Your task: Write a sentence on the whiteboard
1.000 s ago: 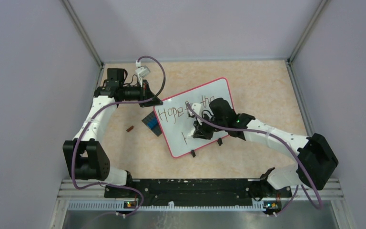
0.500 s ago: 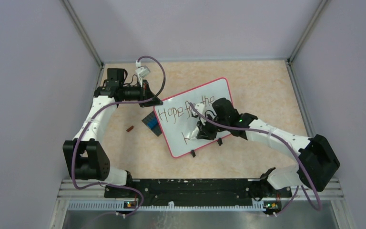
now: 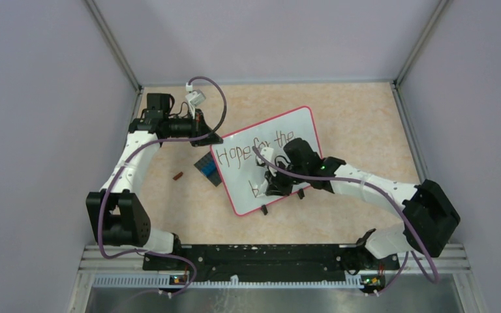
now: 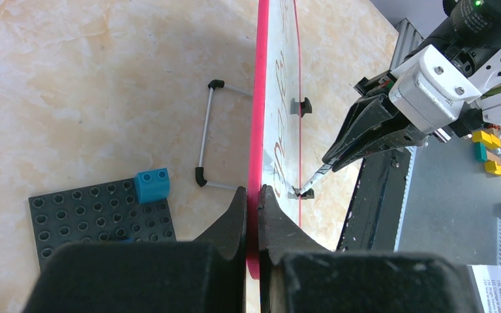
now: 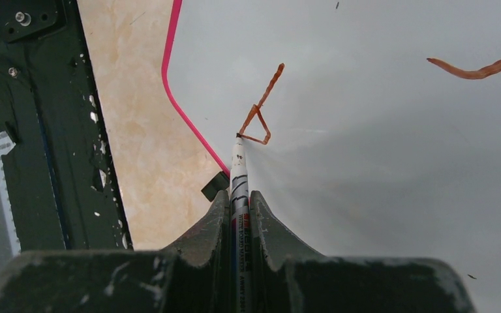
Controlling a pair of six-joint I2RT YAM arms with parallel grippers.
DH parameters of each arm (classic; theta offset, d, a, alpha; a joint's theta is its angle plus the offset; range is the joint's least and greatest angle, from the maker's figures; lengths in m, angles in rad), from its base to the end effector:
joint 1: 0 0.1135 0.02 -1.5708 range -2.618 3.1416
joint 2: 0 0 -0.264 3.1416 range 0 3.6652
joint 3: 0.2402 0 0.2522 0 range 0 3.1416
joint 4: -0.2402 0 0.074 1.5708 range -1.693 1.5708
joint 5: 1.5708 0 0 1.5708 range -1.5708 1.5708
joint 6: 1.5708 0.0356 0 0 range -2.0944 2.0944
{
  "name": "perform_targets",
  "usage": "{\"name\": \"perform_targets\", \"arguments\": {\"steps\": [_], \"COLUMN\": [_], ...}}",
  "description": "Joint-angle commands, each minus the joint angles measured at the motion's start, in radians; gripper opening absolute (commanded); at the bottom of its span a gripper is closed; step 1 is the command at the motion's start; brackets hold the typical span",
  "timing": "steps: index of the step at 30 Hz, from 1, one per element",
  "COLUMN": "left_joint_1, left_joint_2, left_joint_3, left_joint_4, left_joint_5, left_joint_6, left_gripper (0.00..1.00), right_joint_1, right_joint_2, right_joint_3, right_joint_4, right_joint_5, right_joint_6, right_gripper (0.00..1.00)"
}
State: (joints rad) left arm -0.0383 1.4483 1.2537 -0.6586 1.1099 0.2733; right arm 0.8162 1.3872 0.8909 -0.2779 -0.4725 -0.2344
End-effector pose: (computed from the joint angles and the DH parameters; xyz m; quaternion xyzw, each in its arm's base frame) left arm 0.2973 -0.0433 0.3193 0.3063 0.7575 -0.4550 0.3542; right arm 0.1878 0.2234 0.2353 -0.5279 0.7298 0.3148 0.2994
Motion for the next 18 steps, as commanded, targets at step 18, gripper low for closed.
{"name": "perform_targets", "arguments": {"steps": [18], "left_joint_1": [-0.020], "left_joint_2": [0.005], "left_joint_3": [-0.019], "left_joint_4": [-0.036], "left_joint_5": [-0.087], "left_joint_6": [0.047], "left_gripper": [0.00], "right_joint_1": [-0.075], "right_joint_2": [-0.101], "right_joint_3": [0.002], "right_joint_4": [-0.006], "right_joint_5": [-0.049], "right_joint_6": [0.024], "right_gripper": [0.00]}}
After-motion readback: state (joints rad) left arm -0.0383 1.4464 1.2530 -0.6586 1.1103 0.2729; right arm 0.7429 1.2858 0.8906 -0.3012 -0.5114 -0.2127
